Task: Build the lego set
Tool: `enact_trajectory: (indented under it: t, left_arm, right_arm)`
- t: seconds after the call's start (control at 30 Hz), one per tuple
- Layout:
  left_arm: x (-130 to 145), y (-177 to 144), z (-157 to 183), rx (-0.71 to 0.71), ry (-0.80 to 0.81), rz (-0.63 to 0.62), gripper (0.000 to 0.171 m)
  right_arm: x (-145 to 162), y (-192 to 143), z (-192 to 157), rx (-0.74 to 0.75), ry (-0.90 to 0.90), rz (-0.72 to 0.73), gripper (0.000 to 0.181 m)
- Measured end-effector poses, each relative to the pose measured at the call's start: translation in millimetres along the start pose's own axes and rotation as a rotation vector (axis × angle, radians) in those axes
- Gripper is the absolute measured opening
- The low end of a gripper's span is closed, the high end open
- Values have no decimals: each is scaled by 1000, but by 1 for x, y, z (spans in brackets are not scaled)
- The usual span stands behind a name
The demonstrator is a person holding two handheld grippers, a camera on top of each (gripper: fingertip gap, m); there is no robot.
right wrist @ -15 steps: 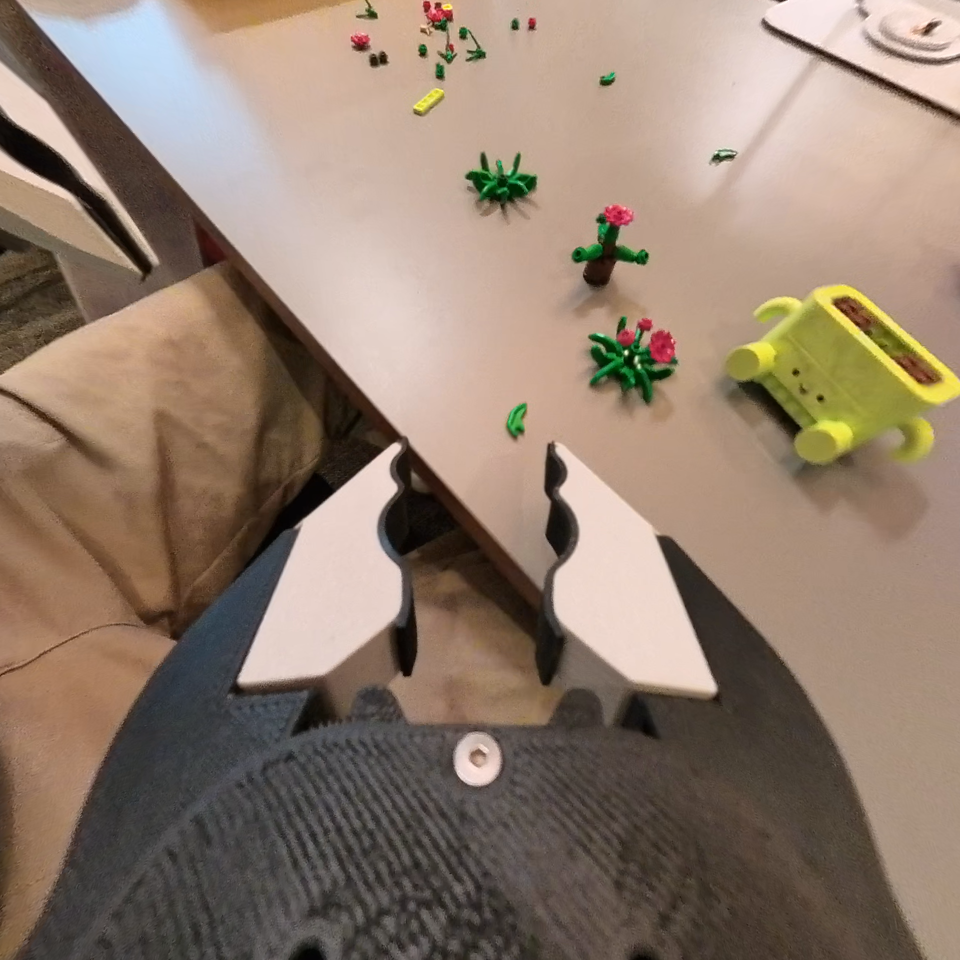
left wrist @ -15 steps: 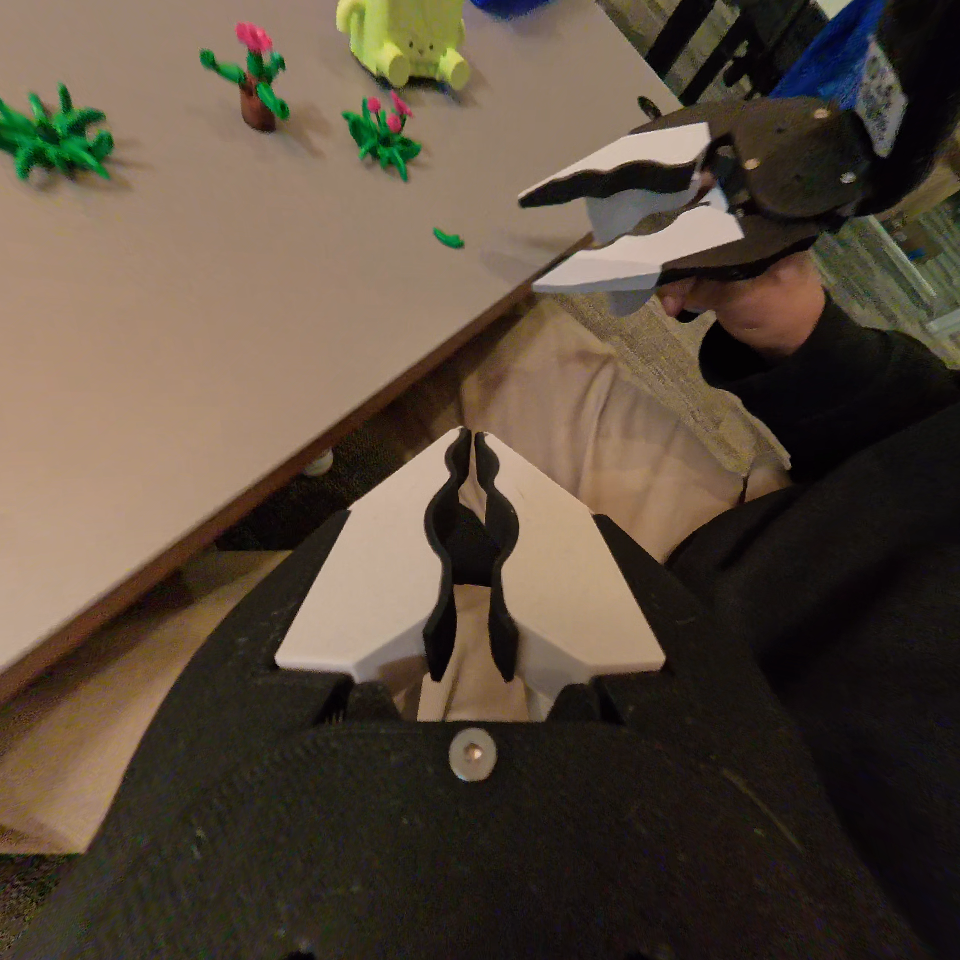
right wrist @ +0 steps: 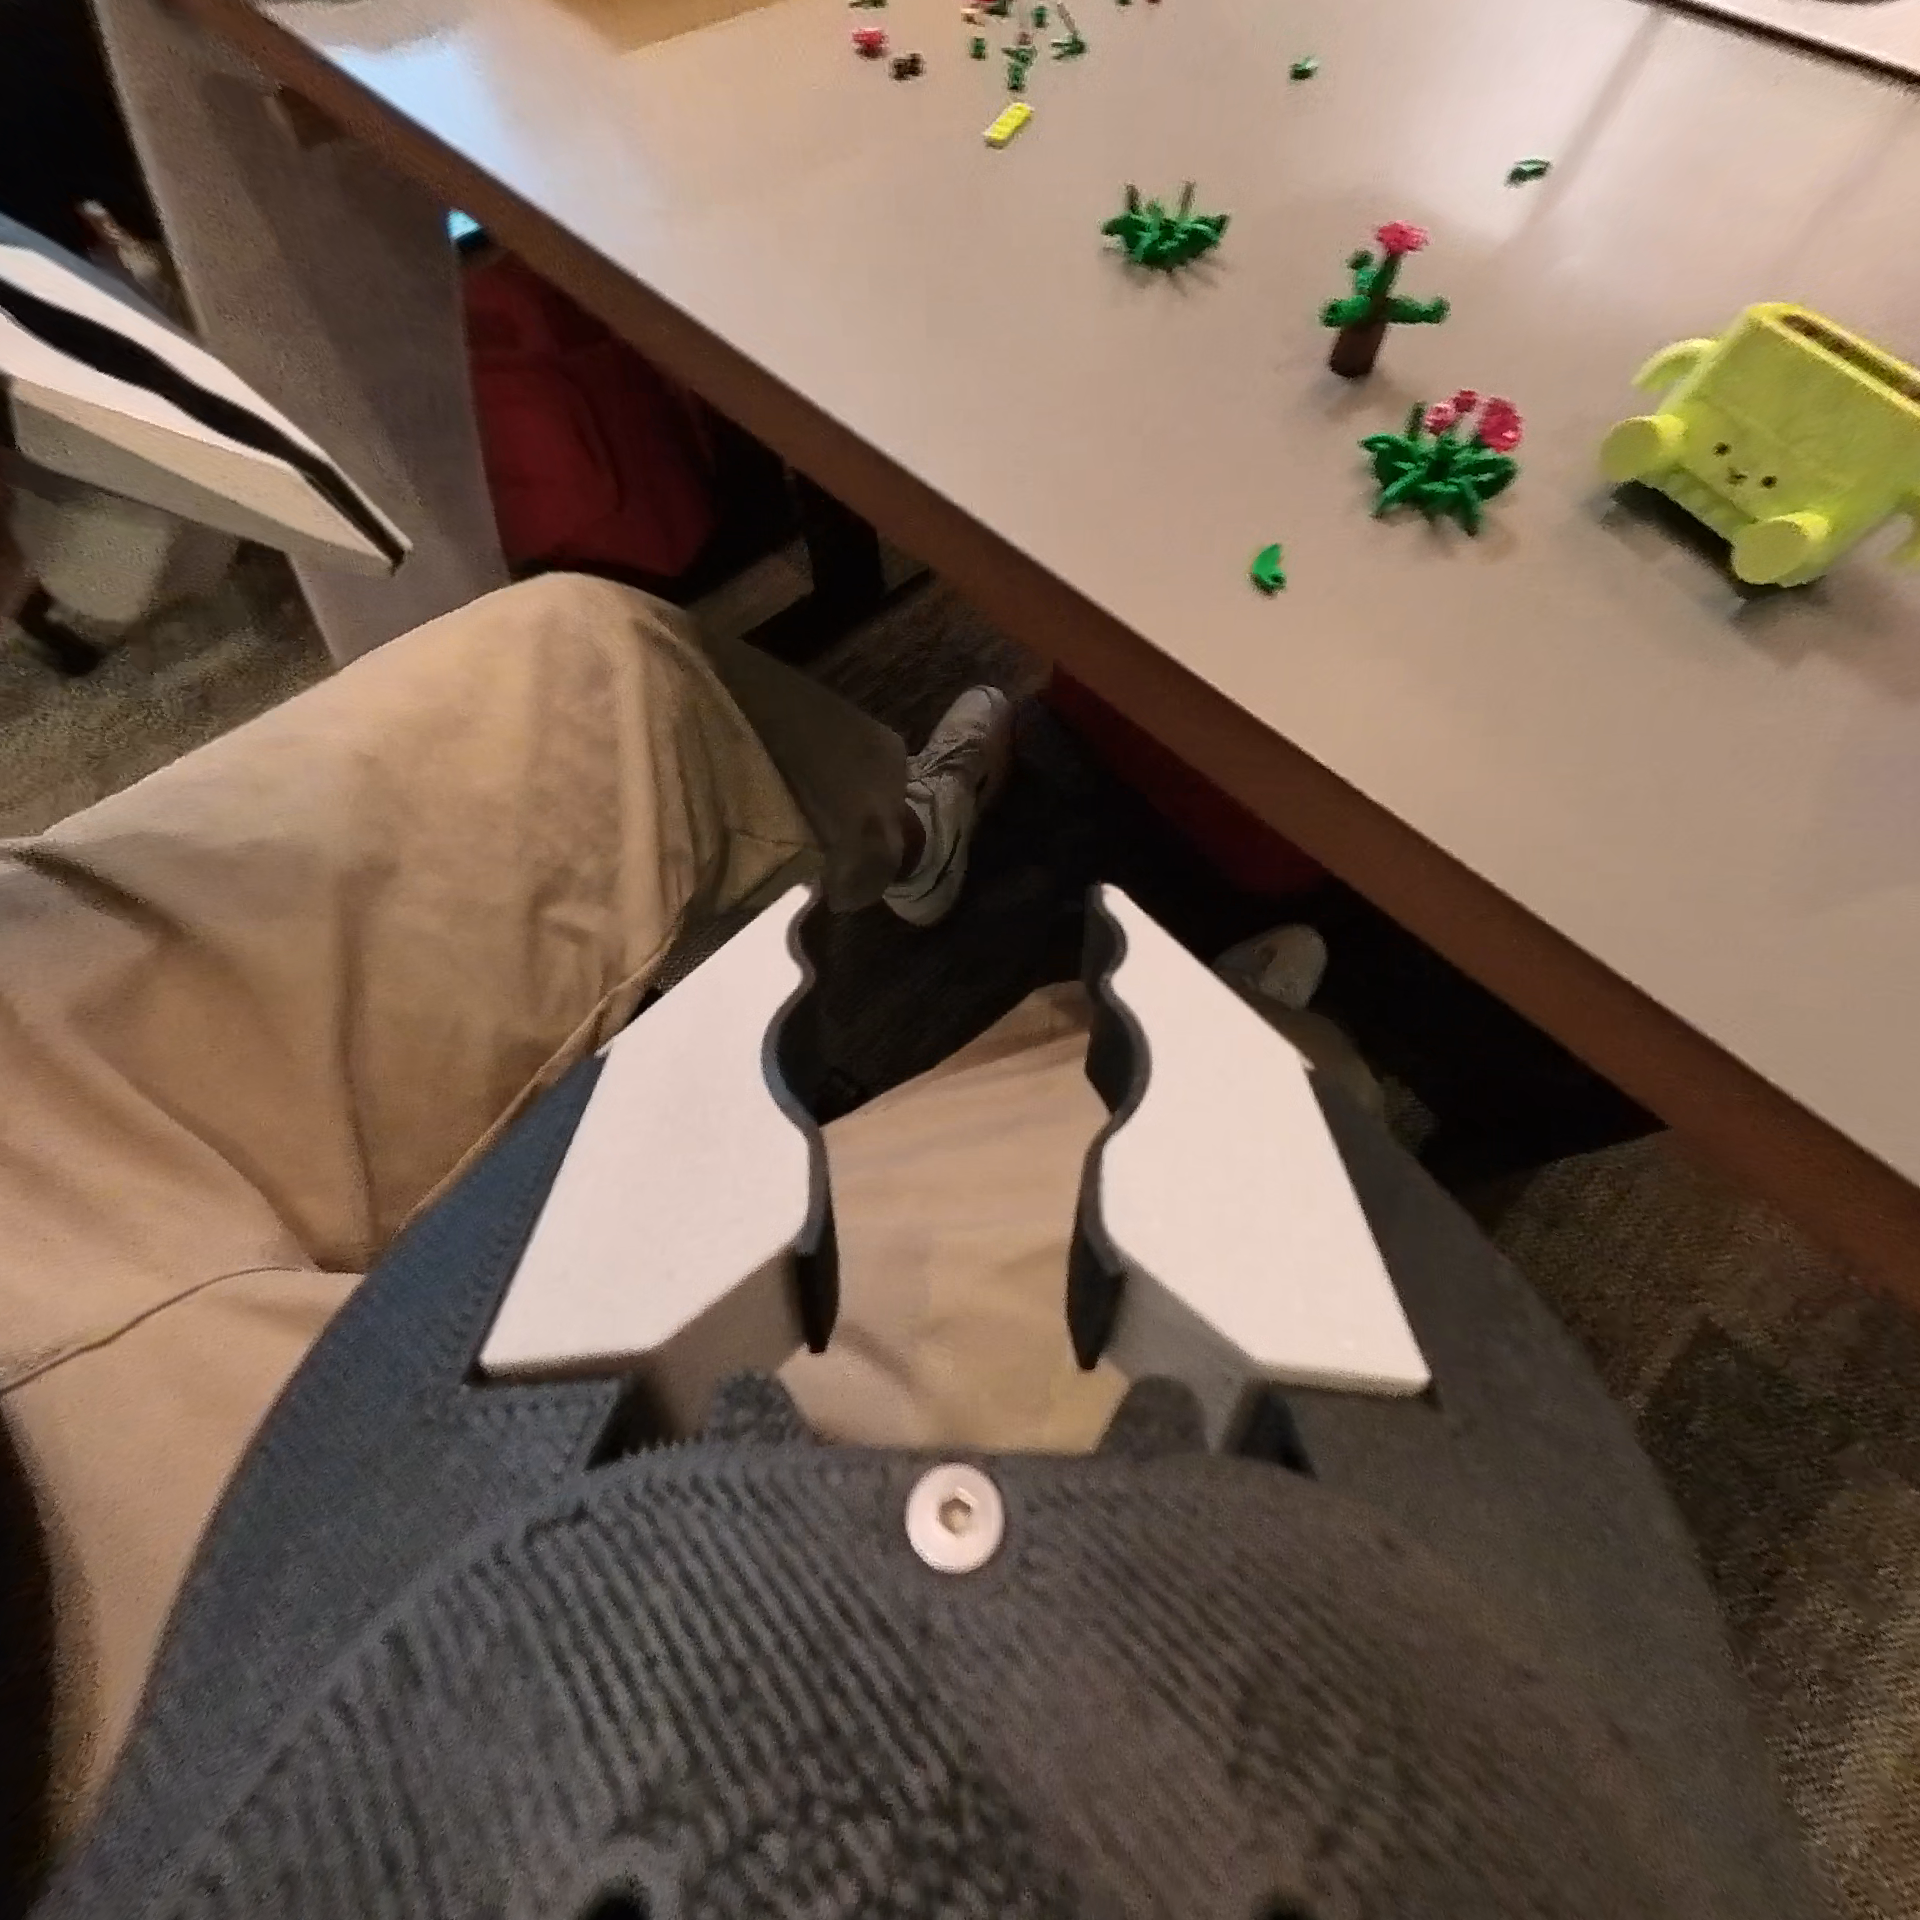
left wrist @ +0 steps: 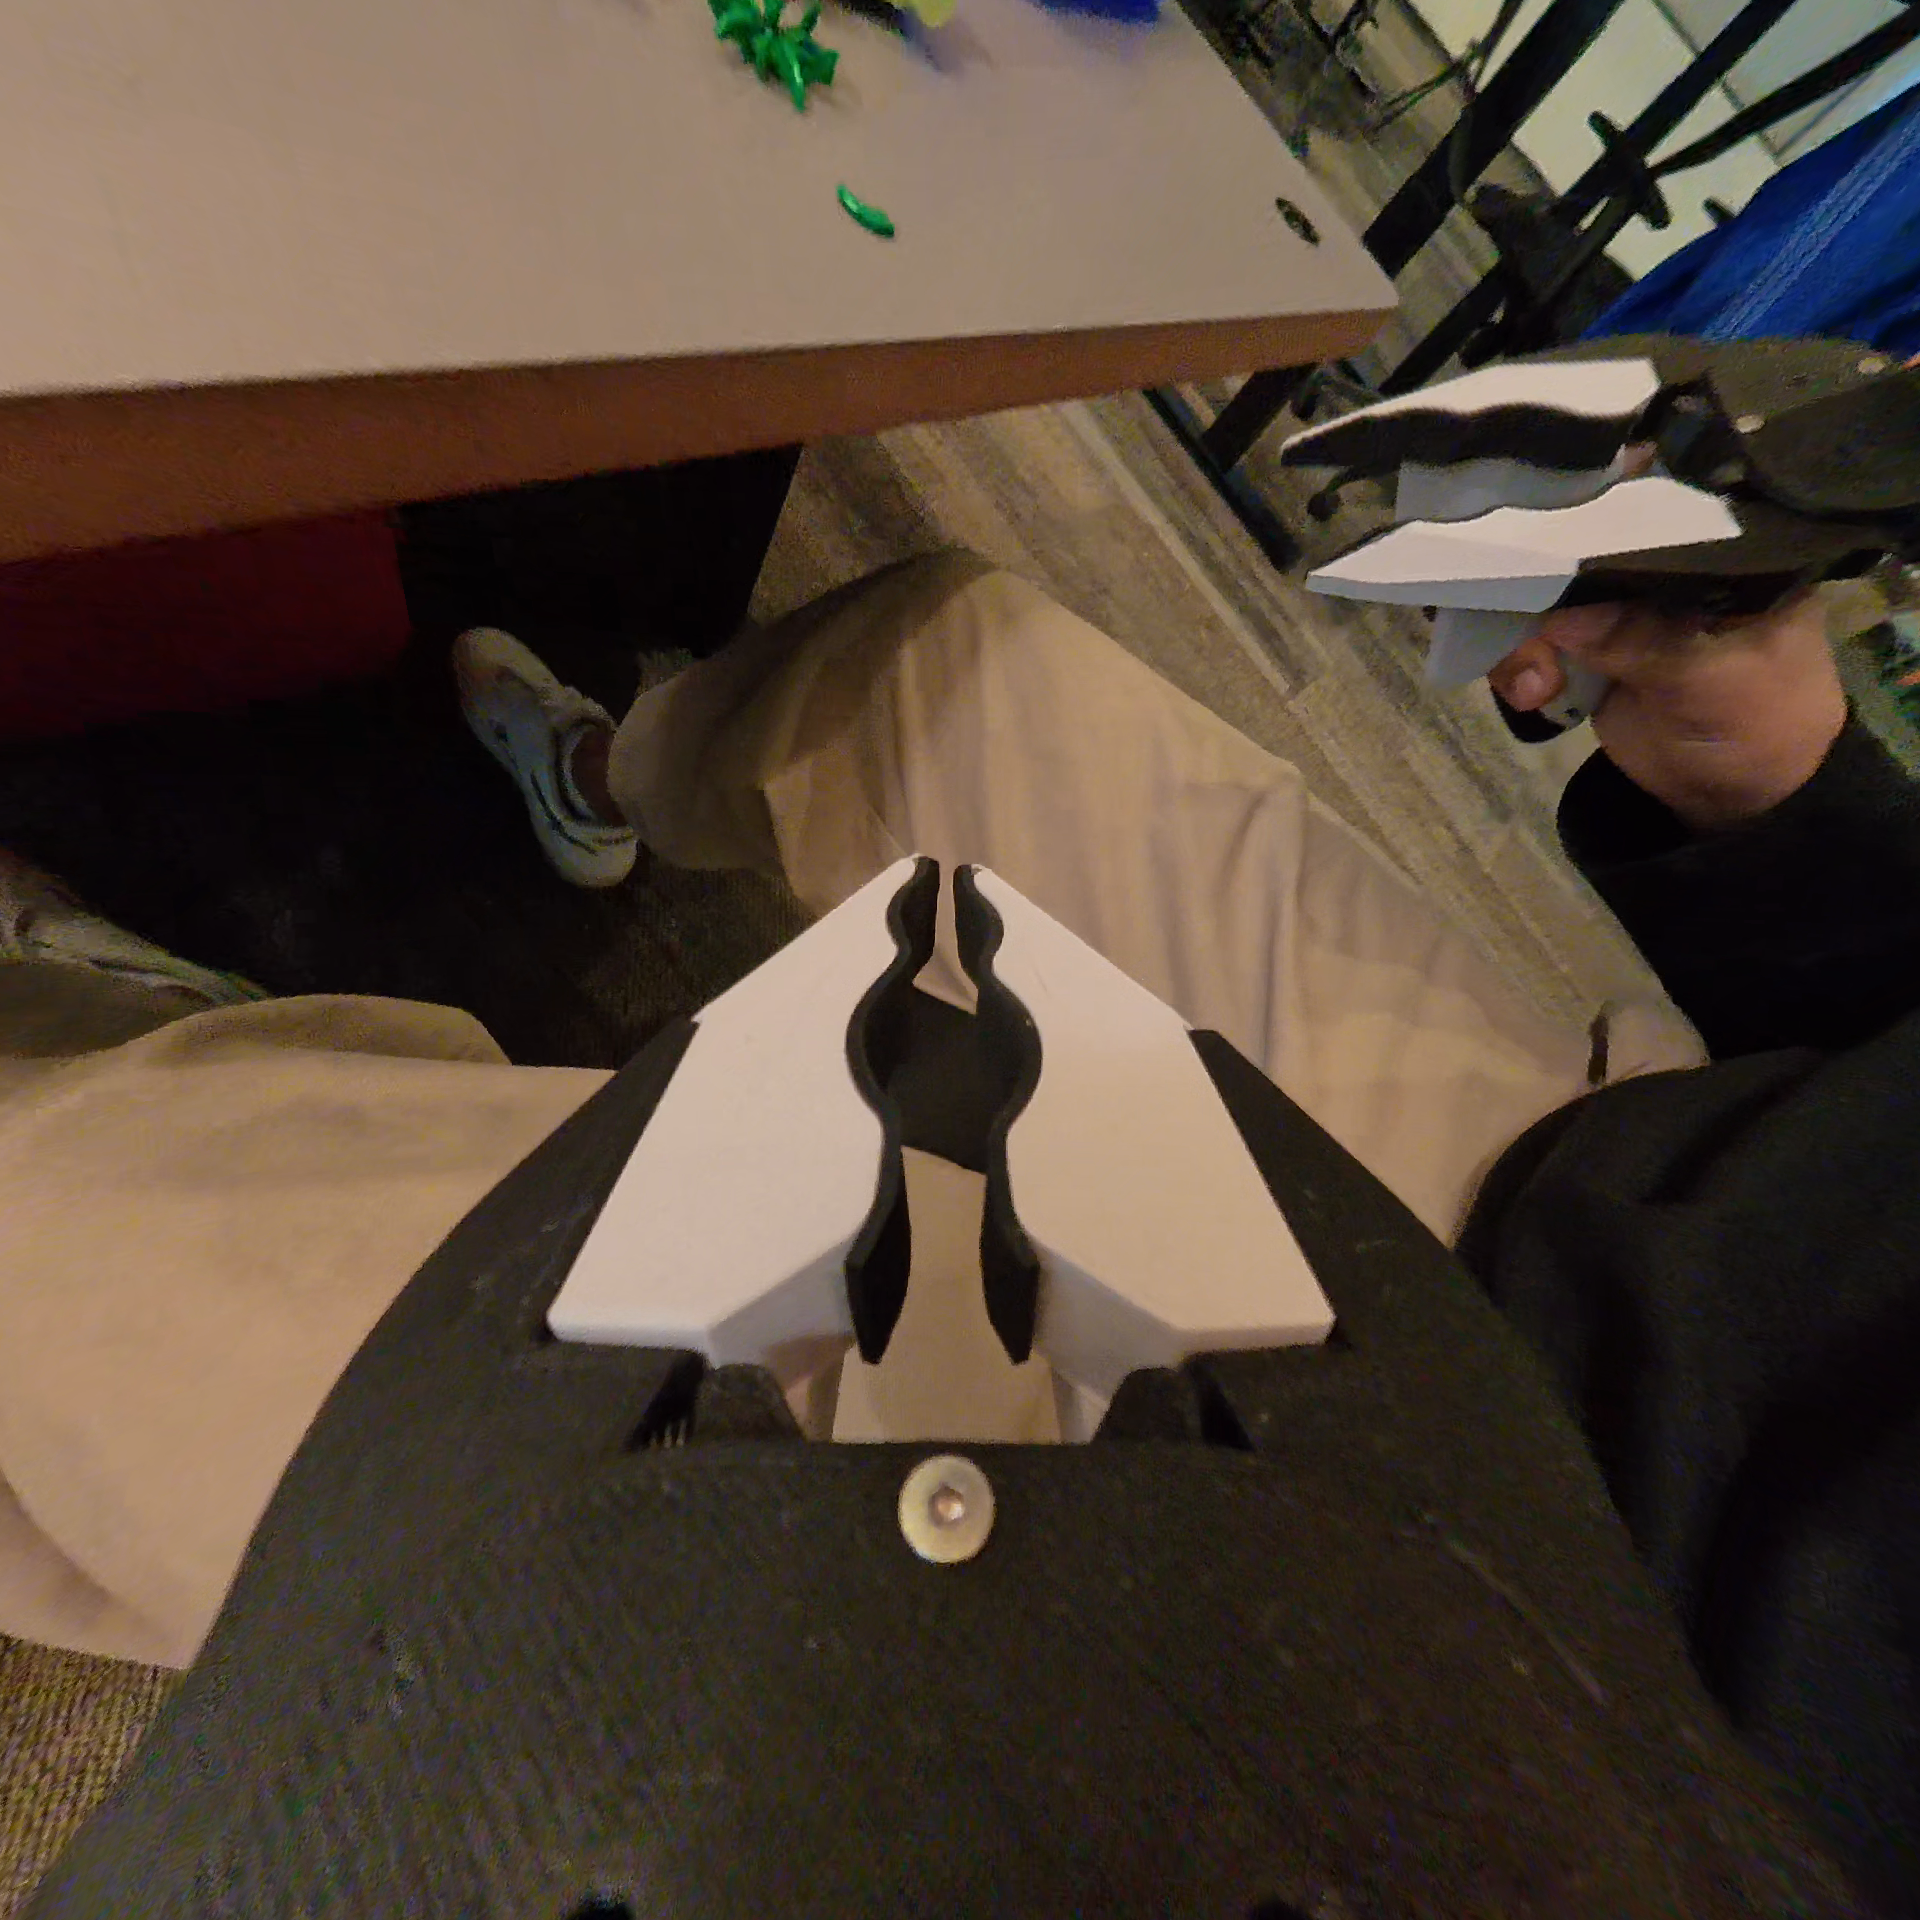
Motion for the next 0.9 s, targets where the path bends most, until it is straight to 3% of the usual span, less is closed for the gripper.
enact_trajectory:
  t: [0.37, 0.6, 0.73, 0.9]
  left_arm:
    - [52, -41, 38, -55, -9, 57, 3]
    - [62, -72, 27, -88, -91, 157, 4]
    - [59, -94, 10, -92, -182, 273, 6]
    - [51, -139, -12, -226, -201, 435, 10]
  right_arm:
    - [7, -24, -67, -71, -102, 42, 46]
    - [-1, -15, -95, -101, -234, 42, 43]
    - [0, 30, -126, -289, -248, 16, 45]
    - [21, 150, -170, -462, -358, -53, 57]
Point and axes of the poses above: each gripper's, where its closed fingertips meet, y out along the fingers, x out of its underside, z = x × y across the jaws, the point moved 3 cm from there along -y, back along the fingers, and after that the axes turned 9 degrees about x, right-handed, at the moved point
